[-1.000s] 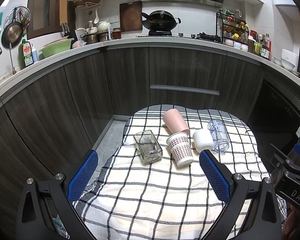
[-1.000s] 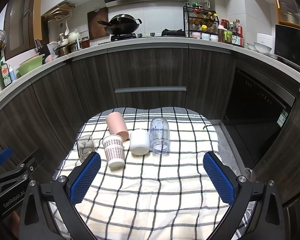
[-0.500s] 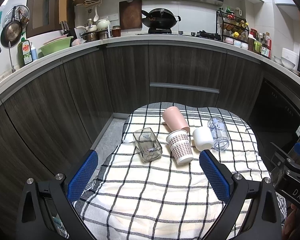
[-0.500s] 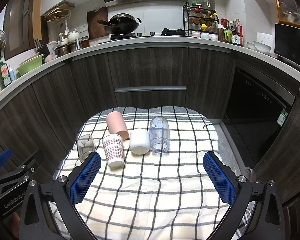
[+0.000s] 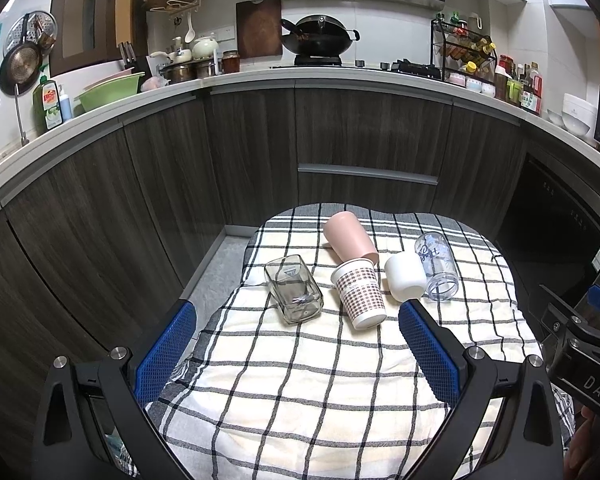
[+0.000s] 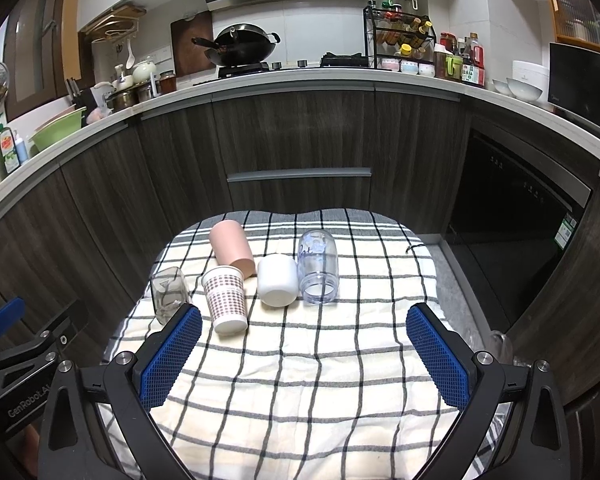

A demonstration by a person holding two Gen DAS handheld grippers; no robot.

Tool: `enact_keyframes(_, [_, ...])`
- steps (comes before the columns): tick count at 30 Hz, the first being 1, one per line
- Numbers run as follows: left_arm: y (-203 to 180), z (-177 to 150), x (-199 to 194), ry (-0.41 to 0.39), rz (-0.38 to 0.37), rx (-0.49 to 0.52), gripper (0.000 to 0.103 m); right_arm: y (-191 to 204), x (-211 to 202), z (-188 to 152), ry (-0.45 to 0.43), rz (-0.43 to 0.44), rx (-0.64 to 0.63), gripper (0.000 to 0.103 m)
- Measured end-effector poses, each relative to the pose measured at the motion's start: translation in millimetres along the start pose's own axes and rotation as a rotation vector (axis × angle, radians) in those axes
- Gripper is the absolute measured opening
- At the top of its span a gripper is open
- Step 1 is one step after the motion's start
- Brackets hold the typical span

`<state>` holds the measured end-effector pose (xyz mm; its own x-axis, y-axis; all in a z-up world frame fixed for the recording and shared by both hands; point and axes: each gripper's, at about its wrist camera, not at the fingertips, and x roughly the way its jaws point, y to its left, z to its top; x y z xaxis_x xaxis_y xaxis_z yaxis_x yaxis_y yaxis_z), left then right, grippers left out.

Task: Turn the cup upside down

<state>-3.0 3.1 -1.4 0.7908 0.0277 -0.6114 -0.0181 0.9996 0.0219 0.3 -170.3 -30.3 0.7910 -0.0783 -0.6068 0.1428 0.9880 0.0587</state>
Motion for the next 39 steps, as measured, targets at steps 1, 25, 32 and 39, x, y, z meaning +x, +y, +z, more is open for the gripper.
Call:
enact_keyframes(1, [0, 0, 1, 0.002, 0.0, 0.0, 0.103, 0, 1, 0, 0.001, -0.001, -0.001, 0.102])
enact_keyframes(25, [-18, 37, 84, 0.02, 0.008, -0.024, 0.103, -7, 75, 42, 0.025, -0.034, 0.006, 0.102])
enact_keyframes(32, [-27, 63, 131, -0.003, 0.028, -0.035, 0.103, -10, 134, 72, 0.065, -0.028, 0.001, 0.102])
enact_keyframes(39, [-38, 74, 189, 0.032, 0.055, -0.038, 0.103, -12, 214, 85, 0.195, -0.032, 0.007, 0.102])
